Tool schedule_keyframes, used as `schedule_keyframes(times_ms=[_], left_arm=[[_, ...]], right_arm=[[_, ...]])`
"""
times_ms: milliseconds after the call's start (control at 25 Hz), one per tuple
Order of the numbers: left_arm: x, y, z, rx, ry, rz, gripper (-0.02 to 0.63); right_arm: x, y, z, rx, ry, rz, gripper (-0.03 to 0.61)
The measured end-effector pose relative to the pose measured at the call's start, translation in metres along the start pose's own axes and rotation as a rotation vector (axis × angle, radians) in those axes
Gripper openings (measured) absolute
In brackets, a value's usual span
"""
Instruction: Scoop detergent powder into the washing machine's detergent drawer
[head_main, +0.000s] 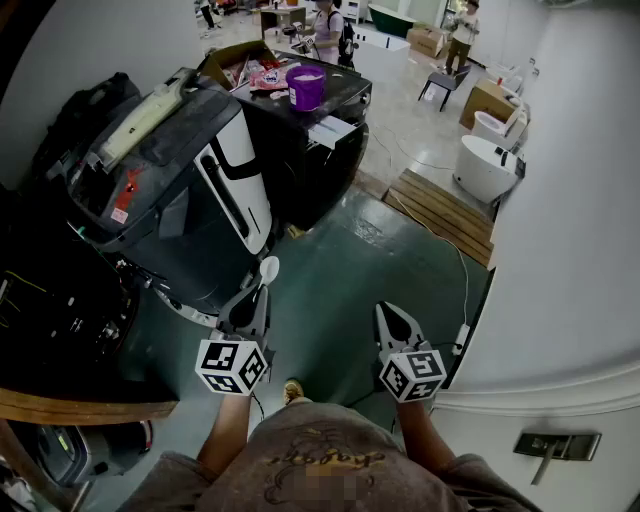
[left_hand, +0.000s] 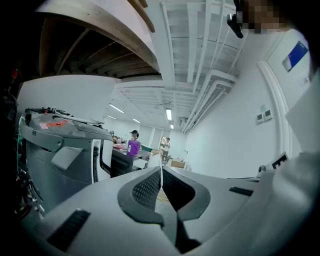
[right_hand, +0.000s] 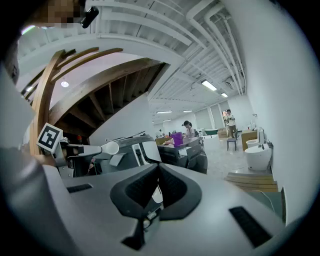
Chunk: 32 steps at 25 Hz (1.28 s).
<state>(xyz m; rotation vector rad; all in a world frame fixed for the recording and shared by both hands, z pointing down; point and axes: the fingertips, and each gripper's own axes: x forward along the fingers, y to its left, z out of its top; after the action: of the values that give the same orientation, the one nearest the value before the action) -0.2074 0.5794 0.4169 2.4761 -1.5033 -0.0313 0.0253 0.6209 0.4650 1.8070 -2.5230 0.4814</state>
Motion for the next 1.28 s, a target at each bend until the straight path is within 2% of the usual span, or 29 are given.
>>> schedule_keyframes(times_ms=[560,800,1280], left_arm=[[0.03,0.052,0.013,0.005,0.011,-0.124,0.025],[0.038,0.071,0.016,-0.009,0.009,-0.148,0.025],[0.116,0.105,0.026,-0.022,-0.009,-0.145,0.025]], right_arm=[[0.041,0.04,-0.015,0.017,0.011,-0.097,0.002],[0.06,0.048,-0.01,0.004,0.004,-0.122,0.002],[0.147,0.02,0.003,0.005,-0.014,-0.089,0.002]])
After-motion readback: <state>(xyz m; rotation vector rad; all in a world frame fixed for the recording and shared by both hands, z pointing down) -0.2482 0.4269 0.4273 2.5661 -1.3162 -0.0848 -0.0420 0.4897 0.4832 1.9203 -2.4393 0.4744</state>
